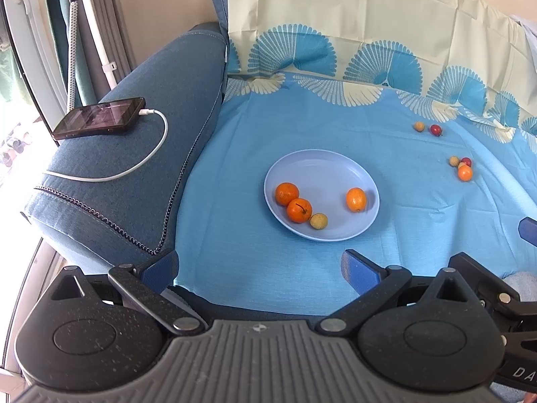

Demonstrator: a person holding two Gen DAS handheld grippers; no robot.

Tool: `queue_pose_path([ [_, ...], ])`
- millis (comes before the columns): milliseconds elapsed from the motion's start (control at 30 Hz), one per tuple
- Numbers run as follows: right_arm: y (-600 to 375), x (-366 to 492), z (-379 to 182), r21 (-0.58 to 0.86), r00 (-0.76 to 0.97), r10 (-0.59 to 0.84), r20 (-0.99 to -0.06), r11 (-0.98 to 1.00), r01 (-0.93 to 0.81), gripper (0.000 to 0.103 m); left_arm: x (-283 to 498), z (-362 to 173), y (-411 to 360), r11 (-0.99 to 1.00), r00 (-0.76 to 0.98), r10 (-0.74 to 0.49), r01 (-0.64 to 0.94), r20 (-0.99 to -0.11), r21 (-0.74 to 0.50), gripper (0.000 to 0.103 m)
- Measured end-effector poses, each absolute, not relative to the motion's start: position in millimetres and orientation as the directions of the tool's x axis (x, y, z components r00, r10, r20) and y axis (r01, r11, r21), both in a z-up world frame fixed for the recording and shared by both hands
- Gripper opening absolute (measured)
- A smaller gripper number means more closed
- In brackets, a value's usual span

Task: Organize fruits

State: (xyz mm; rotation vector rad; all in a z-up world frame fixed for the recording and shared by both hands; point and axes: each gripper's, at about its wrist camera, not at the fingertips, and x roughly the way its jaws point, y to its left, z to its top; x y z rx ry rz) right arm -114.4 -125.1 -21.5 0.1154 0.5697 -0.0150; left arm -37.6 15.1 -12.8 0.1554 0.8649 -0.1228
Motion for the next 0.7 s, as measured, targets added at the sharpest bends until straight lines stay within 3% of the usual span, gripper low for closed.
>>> queue_pose_path([
  [700, -138, -130, -16, 0.139, 0.862, 0.008, -0.506, 0.988, 0.073, 0.102, -48, -2, 12, 0.977, 0.670, -0.036, 0.178, -0.742, 0.114, 0.103],
])
